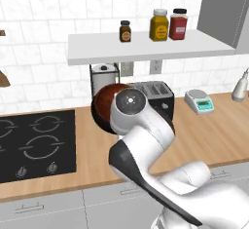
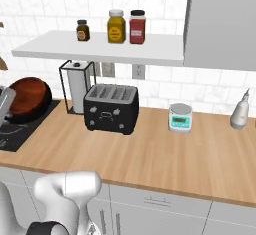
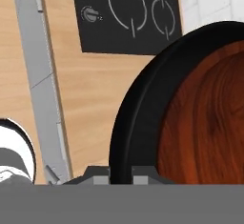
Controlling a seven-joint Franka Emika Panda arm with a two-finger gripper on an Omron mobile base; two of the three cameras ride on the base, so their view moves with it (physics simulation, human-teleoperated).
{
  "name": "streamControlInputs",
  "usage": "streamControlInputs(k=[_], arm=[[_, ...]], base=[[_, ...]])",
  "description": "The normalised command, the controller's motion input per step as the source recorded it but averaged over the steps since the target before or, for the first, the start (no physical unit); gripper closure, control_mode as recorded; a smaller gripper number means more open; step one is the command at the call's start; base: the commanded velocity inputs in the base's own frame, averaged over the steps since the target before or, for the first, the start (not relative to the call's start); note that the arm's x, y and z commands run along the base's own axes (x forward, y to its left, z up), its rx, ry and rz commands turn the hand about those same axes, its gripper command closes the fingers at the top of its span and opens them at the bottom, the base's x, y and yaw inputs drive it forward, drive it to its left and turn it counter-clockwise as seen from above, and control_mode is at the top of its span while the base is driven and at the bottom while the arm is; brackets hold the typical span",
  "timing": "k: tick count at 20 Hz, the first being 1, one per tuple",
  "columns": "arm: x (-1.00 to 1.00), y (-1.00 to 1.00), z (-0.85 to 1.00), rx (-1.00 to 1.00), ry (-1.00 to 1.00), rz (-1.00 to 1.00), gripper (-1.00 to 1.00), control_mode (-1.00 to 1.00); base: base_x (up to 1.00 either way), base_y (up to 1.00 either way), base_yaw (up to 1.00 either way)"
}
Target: Pick up the bowls on the counter and stack them on top of one another in the open cabinet. Place the smaller bowl on top of the larger bowl.
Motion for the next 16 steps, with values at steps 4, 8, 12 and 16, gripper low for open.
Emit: streamControlInputs(k=[4,8,12,16], arm=[[0.00,0.20,1.00,-0.13,-0.04,0.07,1.00,-1.00],[0.00,0.10,1.00,-0.12,-0.08,0.08,1.00,-1.00],[0.47,0.00,1.00,-0.06,-0.09,0.07,1.00,-1.00],[0.97,-0.08,0.98,-0.01,-0.12,0.01,1.00,-1.00]], base=[[0.00,0.00,0.00],[0.00,0.00,0.00],[0.00,0.00,0.00],[0.00,0.00,0.00]])
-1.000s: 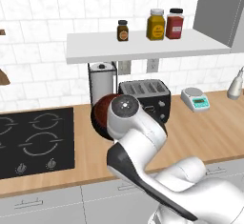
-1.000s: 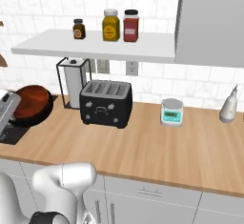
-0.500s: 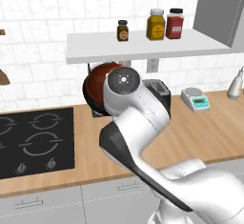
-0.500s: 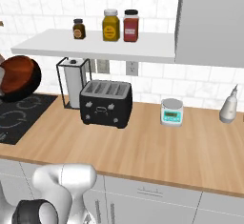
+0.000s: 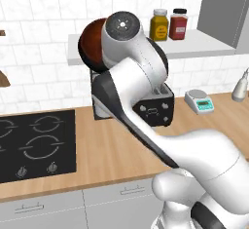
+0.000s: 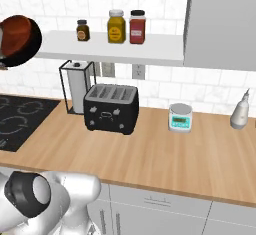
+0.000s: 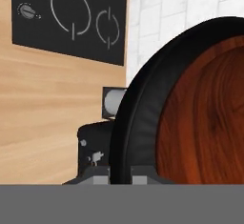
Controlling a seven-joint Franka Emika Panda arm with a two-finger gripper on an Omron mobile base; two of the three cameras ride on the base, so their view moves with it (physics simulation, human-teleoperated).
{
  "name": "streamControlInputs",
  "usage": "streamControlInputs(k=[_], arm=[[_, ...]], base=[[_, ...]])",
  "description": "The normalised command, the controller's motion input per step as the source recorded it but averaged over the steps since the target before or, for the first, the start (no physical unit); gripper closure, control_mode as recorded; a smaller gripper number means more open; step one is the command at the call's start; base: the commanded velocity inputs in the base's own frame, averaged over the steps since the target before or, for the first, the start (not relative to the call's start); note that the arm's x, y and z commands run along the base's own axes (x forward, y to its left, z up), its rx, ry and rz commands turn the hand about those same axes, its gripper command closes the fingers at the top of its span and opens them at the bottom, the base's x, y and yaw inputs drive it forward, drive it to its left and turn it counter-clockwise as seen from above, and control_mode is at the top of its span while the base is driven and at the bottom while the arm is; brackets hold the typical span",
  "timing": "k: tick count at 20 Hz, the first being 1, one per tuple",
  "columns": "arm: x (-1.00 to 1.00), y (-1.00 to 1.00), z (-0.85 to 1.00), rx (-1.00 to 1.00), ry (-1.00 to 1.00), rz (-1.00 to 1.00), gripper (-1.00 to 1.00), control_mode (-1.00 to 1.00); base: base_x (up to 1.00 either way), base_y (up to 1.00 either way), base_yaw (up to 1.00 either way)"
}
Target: Pick up the bowls on the counter and stack them on top of one another in the open cabinet. Place the smaller bowl on top of the larger bowl.
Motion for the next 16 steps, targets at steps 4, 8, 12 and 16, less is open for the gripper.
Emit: streamControlInputs(k=[4,8,12,16], arm=[[1.00,0.00,0.39,0.00,-0.01,0.00,1.00,-1.00],[1.00,-0.03,0.01,0.00,0.08,0.00,1.00,-1.00],[1.00,-0.04,-0.08,0.00,0.26,0.00,1.00,-1.00],[1.00,0.00,-0.06,0.00,0.21,0.00,1.00,-1.00]], base=[[0.00,0.00,0.00],[0.00,0.00,0.00],[0.00,0.00,0.00],[0.00,0.00,0.00]])
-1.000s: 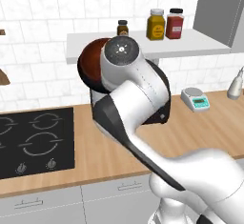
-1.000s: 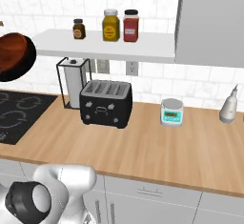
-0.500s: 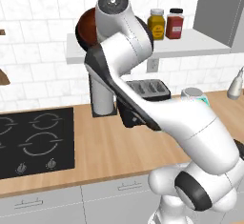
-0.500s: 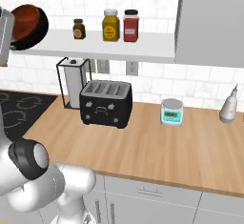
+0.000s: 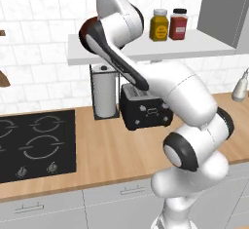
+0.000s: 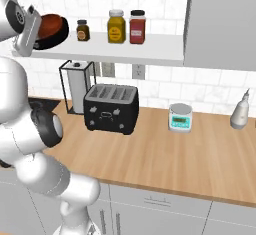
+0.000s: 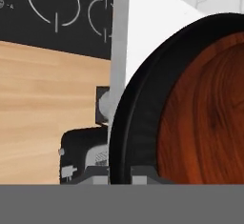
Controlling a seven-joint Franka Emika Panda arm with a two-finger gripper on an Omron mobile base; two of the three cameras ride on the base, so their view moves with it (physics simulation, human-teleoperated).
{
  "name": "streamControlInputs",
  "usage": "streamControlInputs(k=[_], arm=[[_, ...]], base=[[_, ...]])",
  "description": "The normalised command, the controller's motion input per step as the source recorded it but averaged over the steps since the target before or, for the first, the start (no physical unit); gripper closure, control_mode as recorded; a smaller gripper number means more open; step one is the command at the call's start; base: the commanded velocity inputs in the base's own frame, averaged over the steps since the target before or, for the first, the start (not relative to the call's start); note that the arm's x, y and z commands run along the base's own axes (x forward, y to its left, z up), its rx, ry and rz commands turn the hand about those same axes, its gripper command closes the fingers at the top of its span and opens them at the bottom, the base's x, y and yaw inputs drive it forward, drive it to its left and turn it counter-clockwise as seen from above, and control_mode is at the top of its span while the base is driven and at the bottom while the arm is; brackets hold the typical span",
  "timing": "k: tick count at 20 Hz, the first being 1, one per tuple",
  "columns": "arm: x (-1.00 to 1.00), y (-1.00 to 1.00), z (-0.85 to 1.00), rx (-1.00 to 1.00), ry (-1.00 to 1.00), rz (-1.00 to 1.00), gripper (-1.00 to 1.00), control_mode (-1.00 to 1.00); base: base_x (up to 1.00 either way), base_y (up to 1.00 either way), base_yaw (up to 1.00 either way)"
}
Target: Pick up the bowls on the counter and stack them on top of one another in the open cabinet. Place the smaller bowl on top of the larger bowl.
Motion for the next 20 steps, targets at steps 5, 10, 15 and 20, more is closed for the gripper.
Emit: streamControlInputs(k=[5,10,15,20], arm=[[1.00,0.00,-0.13,-0.04,0.07,0.00,-1.00,-1.00],[0.74,0.04,-0.08,-0.08,0.01,0.00,-1.00,-1.00],[-0.81,0.32,0.06,-0.03,-0.14,0.04,-1.00,-1.00],[-1.00,0.07,-0.06,0.00,-0.12,0.00,-1.00,-1.00]], base=[[0.00,0.00,0.00],[0.00,0.00,0.00],[0.00,0.00,0.00],[0.00,0.00,0.00]])
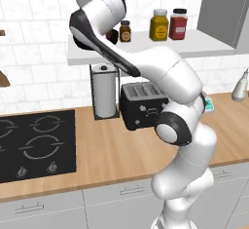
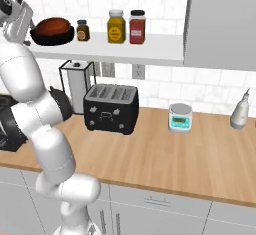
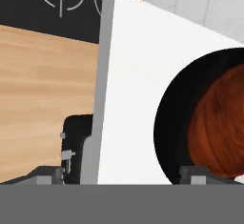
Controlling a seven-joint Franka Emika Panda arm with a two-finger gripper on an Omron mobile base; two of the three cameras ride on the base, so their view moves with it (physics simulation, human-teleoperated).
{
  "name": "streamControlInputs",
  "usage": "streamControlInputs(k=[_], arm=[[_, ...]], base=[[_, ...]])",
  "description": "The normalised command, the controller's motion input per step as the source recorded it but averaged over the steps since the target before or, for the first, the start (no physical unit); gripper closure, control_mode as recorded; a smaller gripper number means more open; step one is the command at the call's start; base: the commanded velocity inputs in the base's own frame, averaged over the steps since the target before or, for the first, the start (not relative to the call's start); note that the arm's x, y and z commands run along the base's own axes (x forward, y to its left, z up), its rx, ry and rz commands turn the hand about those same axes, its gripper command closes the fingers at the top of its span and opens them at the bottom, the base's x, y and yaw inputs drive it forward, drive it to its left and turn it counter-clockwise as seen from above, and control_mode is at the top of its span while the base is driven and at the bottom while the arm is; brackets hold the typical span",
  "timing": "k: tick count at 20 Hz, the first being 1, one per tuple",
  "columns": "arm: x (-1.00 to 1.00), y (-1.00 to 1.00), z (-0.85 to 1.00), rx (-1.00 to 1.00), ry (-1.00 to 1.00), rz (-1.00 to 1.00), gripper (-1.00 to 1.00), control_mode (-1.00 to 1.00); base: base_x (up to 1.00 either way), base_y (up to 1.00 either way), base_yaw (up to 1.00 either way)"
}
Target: Pick up the bowls on the counter and stack them on top of one another in the open cabinet. Place the smaller bowl on top of the larger bowl.
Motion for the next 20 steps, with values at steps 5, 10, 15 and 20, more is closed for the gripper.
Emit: streamControlInputs(k=[5,10,15,20], arm=[[-1.00,0.00,-0.79,-0.01,0.00,0.00,-1.00,-1.00],[-1.00,0.00,-1.00,-0.09,0.10,0.03,-1.00,-1.00],[-1.00,-0.04,-1.00,-0.16,0.28,0.04,-1.00,-1.00],[-0.69,-0.47,-1.00,-0.17,0.30,0.04,-1.00,-1.00]], base=[[0.00,0.00,0.00],[0.00,0.00,0.00],[0.00,0.00,0.00],[0.00,0.00,0.00]])
